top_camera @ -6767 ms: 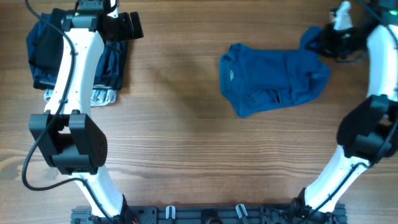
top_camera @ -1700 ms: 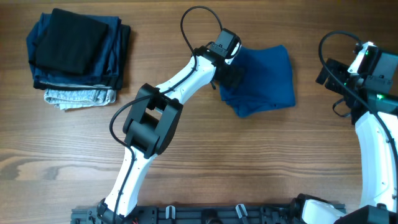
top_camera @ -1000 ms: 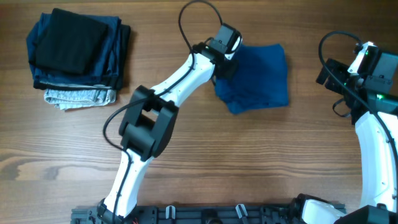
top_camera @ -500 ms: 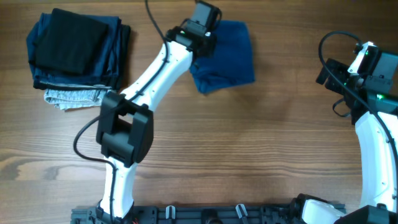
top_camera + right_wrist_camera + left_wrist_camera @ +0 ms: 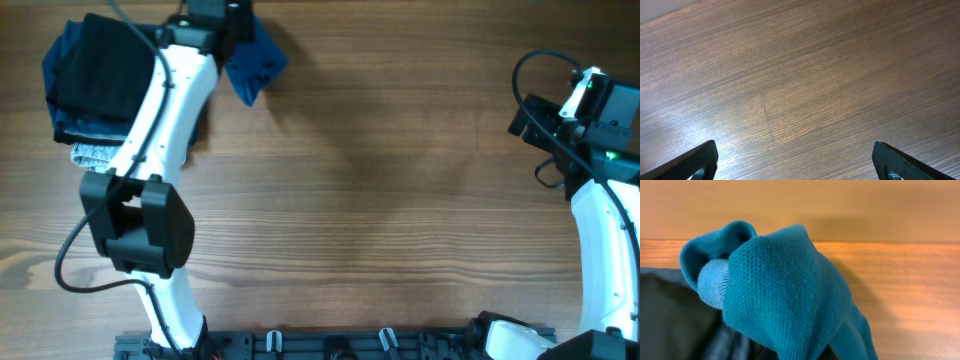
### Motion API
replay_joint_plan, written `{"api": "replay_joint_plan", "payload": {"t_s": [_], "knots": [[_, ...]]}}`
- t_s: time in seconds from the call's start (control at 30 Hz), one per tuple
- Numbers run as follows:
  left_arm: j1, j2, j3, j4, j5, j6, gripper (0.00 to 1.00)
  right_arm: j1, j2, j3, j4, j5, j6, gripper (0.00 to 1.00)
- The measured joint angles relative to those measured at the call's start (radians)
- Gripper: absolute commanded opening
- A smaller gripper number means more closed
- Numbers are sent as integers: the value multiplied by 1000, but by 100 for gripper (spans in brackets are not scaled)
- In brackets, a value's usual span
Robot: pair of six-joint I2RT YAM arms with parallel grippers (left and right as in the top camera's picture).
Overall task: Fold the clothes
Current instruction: 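Carry the polo leftward onto the clothes stack with the left gripper, then release the polo on top of the stack and press it down with the left gripper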
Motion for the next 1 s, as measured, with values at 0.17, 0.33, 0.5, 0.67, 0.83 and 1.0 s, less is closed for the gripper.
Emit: {"api": "replay_joint_plan", "payload": {"t_s": [0.17, 0.33, 0.5, 0.67, 0.83, 1.0], "knots": [[85, 0, 0, 101, 2, 33, 4, 0, 0, 0, 0, 0, 0, 99], [144, -4, 0, 168, 7, 105, 4, 0, 0, 0, 0, 0, 0, 100], [218, -35, 0, 175, 16, 111, 4, 0, 0, 0, 0, 0, 0, 99], [335, -106, 0, 120, 75, 61, 4, 0, 0, 0, 0, 0, 0, 99], [432, -113, 0, -42, 156, 39, 4, 0, 0, 0, 0, 0, 0, 100], [490, -112, 0, -186, 188, 32, 28, 0, 0, 0, -1, 0, 0, 99]]}}
